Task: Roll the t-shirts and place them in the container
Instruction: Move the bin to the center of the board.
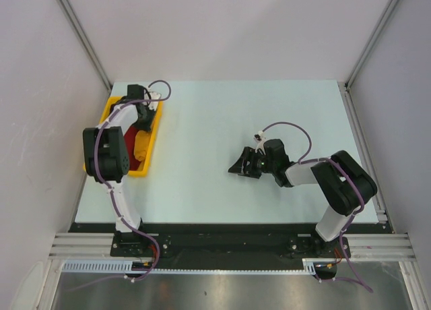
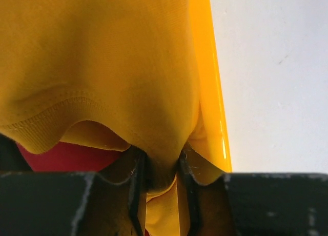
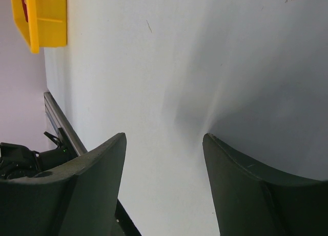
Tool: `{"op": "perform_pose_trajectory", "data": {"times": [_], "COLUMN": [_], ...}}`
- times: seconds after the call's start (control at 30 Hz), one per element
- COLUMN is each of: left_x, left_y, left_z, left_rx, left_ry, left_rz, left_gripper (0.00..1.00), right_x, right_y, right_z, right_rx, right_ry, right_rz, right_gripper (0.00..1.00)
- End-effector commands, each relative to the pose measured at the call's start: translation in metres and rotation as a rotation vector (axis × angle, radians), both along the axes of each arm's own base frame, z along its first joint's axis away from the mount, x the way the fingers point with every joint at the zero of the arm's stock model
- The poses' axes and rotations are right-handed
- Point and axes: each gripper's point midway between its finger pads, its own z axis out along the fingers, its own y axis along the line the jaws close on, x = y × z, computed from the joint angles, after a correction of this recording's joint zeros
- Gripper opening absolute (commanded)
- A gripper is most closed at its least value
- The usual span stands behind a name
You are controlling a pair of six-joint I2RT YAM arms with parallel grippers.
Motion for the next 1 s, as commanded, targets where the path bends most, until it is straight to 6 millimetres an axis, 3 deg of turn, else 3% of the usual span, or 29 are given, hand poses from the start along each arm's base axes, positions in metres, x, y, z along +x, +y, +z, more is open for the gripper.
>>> {"op": "perform_pose_trajectory", "data": {"times": [0.0, 0.27, 0.43, 0.6, 0.8, 0.97], "left_x": [0.021, 0.025, 0.02, 0.012, -0.005, -0.02], "left_y": [-0.027, -0.024, -0.021, -0.037, -0.058, -0.1], "left_z": [-0.001, -0.009, -0.002, 0.018, 0.006, 0.008], "left_rx": [-0.089, -0.084, -0.071, 0.03, -0.107, -0.22], "left_ry": [-0.044, -0.037, -0.068, -0.135, -0.052, -0.043], "left_rz": [-0.023, 0.014, 0.04, -0.052, -0.046, -0.032], "left_gripper": [0.27, 0.31, 0.3, 0.26, 0.19, 0.18], "right_x": [-0.011, -0.011, -0.011, -0.01, -0.012, -0.008], "right_y": [-0.019, -0.021, -0.023, -0.021, -0.023, -0.027], "right_z": [-0.04, -0.043, -0.044, -0.044, -0.046, -0.041], "right_rx": [-0.121, -0.13, -0.142, -0.136, -0.156, -0.169], "right_ry": [0.094, 0.099, 0.096, 0.096, 0.097, 0.079], "right_rz": [-0.031, -0.036, -0.04, -0.04, -0.044, -0.06], "right_gripper": [0.68, 0.68, 0.68, 0.68, 0.67, 0.68]}}
